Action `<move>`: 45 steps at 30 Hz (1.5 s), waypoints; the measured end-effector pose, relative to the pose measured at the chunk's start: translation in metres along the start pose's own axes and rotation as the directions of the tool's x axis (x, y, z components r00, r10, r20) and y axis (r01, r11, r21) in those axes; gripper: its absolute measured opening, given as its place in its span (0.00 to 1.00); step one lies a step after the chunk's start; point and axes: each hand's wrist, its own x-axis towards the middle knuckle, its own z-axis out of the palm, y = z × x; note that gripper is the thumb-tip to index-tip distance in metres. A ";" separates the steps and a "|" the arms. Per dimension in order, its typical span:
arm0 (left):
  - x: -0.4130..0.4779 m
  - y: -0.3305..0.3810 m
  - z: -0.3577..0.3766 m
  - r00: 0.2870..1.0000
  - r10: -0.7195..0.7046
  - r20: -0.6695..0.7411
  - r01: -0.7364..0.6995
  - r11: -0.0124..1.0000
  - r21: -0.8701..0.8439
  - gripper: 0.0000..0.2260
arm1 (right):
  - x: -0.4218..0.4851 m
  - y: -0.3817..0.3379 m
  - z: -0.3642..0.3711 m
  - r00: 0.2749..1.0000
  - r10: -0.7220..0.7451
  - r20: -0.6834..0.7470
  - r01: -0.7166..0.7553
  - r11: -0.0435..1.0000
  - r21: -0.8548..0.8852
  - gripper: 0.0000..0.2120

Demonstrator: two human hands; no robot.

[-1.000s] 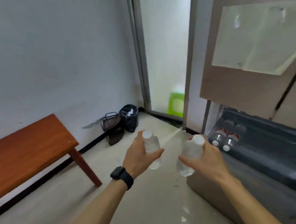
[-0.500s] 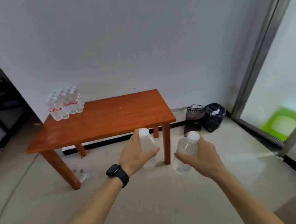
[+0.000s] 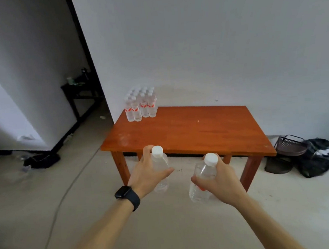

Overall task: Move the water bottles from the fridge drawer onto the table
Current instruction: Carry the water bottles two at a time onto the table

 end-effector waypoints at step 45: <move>0.661 -0.329 0.052 0.885 -0.248 0.394 0.245 0.968 0.059 0.30 | 0.688 0.020 0.303 0.920 0.361 0.150 -0.357 0.932 -0.057 0.27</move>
